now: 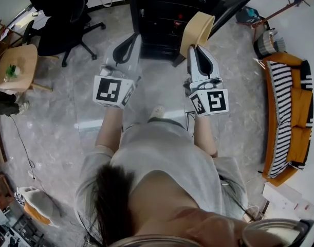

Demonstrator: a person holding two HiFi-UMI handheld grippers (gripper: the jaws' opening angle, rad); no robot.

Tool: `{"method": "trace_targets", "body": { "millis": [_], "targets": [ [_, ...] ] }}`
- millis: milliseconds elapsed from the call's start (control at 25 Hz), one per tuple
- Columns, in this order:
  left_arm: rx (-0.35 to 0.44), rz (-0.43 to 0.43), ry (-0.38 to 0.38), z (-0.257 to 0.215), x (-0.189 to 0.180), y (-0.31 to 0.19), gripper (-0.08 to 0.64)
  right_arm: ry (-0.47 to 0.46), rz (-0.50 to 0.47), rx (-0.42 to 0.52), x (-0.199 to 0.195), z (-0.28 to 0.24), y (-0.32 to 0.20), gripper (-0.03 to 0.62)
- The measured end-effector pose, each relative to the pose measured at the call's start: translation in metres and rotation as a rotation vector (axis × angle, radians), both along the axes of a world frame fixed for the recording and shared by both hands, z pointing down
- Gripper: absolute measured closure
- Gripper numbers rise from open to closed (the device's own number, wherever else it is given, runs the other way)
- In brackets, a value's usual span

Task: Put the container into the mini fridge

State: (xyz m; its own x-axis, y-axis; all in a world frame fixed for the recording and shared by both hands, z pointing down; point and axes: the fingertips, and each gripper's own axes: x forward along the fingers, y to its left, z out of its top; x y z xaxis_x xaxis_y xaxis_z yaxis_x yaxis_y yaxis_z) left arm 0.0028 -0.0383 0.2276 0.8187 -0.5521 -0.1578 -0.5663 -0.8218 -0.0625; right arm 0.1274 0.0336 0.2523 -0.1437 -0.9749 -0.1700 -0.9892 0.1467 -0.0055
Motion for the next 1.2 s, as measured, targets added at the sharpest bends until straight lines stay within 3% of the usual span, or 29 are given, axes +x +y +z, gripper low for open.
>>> {"method": "trace_targets", "body": {
  "millis": [560, 1200],
  "targets": [
    [-0.016, -0.046, -0.015, 0.007, 0.038, -0.016, 0.558, -0.022, -0.108, -0.027, 0.027, 0.022, -0.032, 0.574],
    [-0.043, -0.026, -0.033, 0.021, 0.057, -0.087, 0.558, 0.026, -0.143, -0.119, 0.033, 0.054, -0.109, 0.574]
  ]
}}
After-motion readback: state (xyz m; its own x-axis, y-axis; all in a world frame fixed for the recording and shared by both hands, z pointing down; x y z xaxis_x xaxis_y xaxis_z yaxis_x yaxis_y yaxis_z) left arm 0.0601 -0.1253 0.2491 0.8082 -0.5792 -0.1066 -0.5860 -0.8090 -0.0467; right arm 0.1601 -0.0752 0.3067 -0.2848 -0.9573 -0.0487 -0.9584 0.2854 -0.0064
